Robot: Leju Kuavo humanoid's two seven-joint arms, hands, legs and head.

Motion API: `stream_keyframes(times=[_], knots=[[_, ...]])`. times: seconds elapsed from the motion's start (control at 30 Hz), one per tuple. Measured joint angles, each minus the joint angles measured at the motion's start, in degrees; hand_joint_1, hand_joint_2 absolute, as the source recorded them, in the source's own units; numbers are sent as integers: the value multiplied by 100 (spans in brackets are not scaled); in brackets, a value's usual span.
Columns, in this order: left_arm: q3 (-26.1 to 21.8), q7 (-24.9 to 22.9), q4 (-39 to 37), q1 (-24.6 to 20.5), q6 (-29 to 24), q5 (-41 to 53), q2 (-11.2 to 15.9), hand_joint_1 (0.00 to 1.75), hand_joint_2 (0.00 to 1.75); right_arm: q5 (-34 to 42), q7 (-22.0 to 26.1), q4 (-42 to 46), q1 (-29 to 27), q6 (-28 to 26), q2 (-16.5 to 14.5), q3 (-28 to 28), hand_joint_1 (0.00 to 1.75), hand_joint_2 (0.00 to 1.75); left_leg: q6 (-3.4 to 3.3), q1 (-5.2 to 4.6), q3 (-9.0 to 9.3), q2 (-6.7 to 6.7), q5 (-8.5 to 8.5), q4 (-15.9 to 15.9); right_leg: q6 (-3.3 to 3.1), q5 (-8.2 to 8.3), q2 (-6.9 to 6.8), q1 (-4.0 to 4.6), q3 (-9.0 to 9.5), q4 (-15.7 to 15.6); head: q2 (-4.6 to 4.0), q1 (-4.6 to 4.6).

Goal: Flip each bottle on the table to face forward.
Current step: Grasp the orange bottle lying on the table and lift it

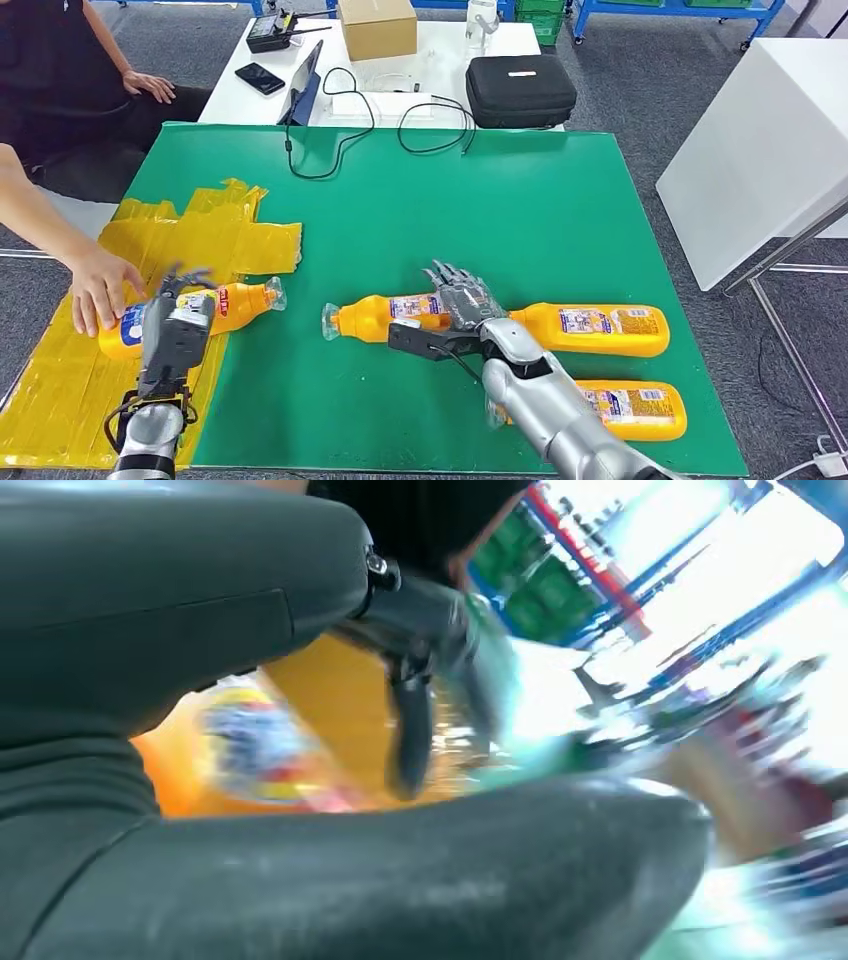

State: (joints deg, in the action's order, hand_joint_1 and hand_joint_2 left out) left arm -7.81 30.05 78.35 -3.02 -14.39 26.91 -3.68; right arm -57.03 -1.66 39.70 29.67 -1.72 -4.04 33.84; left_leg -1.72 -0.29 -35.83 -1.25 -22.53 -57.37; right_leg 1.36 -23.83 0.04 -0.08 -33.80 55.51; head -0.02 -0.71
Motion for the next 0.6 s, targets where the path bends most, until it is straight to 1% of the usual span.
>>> stream_keyframes(times=[0.07,0.13,0.33,0.37,0.4,0.47,0.5,0.53,0.6], knots=[[21,71,507,125,50,-189,-82,0,0,-40,-7,-264,146,-12,-16,33,0,175,-2,-4,4,4,1,-1,10,11,-1,-1,24,-1,0,5],[21,161,849,207,65,-54,-129,0,0,-59,-20,-458,252,-17,-33,55,0,175,-7,-6,18,6,3,-1,15,15,0,-2,37,-1,0,8],[20,347,1362,389,91,98,-280,0,0,-143,-83,-649,336,-19,-59,77,0,175,-8,-4,36,2,3,0,8,7,-1,-1,34,-2,0,7],[18,353,1416,413,98,111,-301,0,0,-159,-83,-649,335,-18,-55,77,3,175,-8,-4,36,3,4,0,8,8,-1,0,34,-2,0,7],[16,353,1463,429,106,119,-323,0,0,-171,-84,-649,335,-13,-50,78,42,175,-8,-4,37,4,4,0,8,9,-1,0,34,-2,0,7],[5,352,1531,442,121,123,-357,0,0,-178,-83,-651,345,16,-39,78,129,175,-9,-4,38,3,6,0,9,11,-1,0,36,-2,0,7],[-3,350,1551,441,128,124,-372,0,0,-170,-74,-654,353,34,-34,78,169,175,-9,-4,38,3,6,0,9,12,-1,0,36,-2,0,7],[-14,349,1565,440,132,124,-385,0,0,-156,-54,-657,359,46,-29,77,175,175,-9,-4,39,3,6,0,10,13,-1,0,36,-2,0,7],[-30,348,1585,438,136,124,-405,0,0,-120,-3,-660,364,52,-19,72,175,175,-9,-4,39,4,6,0,13,15,-1,0,37,-2,0,7]])
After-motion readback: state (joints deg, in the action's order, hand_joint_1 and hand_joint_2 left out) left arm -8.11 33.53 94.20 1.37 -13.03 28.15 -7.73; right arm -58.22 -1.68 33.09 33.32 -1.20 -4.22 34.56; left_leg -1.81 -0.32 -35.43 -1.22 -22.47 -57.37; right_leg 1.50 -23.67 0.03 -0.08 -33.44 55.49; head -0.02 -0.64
